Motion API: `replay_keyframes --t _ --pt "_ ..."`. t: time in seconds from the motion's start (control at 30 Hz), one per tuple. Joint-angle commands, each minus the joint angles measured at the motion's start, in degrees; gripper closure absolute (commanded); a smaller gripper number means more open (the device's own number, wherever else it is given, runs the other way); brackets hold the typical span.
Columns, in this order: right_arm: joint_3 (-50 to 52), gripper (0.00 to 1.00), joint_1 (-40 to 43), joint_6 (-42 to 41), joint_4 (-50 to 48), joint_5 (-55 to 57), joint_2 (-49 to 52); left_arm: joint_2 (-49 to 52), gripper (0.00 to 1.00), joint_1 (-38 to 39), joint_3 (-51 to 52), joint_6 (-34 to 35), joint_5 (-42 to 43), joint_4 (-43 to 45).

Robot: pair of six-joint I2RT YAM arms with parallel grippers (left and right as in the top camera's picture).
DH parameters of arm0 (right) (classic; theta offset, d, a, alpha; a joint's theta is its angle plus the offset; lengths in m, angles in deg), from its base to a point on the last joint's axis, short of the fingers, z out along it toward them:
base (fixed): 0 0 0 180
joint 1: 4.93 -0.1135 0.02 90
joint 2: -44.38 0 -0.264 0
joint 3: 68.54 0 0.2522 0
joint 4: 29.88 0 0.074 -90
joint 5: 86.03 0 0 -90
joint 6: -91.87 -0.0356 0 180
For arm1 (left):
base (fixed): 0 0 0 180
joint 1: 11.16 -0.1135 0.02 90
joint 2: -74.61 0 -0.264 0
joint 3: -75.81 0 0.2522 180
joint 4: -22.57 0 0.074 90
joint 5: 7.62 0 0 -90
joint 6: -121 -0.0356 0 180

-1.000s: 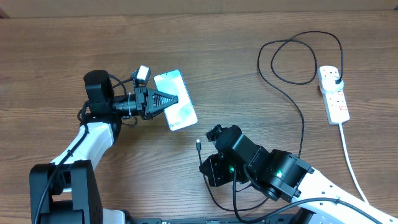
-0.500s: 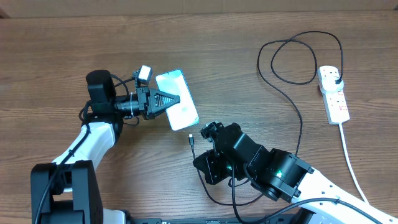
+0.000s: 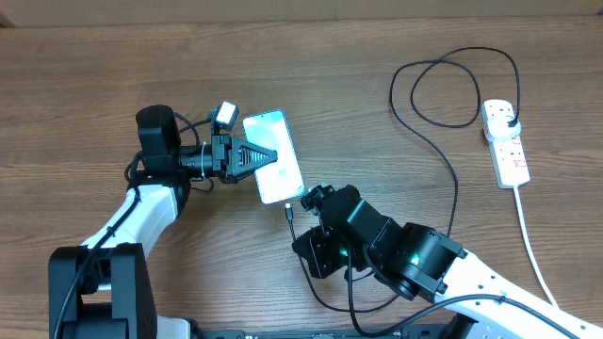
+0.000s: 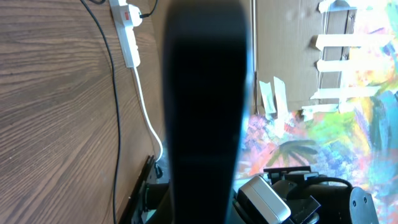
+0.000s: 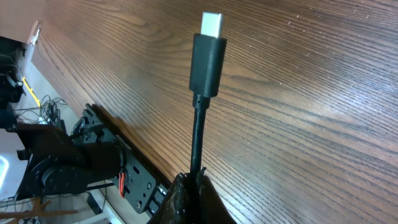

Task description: Plug charger to phone and switch on socket

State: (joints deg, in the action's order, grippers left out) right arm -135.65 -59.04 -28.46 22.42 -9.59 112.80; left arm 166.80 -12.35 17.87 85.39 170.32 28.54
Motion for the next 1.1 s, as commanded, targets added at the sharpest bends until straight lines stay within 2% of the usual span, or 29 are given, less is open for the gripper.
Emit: replay_keyframes --t 0.0,1.07 --pt "-0.26 0.96 -0.33 0.63 -0.35 -1.29 -0.09 -0.31 0.96 0.22 -0.96 -2.47 2.71 0.28" --pt "-0.26 0.96 -0.31 1.95 -0.39 -1.95 -0.09 -0.31 0.96 1.27 -0.96 -3.63 2.71 0.26"
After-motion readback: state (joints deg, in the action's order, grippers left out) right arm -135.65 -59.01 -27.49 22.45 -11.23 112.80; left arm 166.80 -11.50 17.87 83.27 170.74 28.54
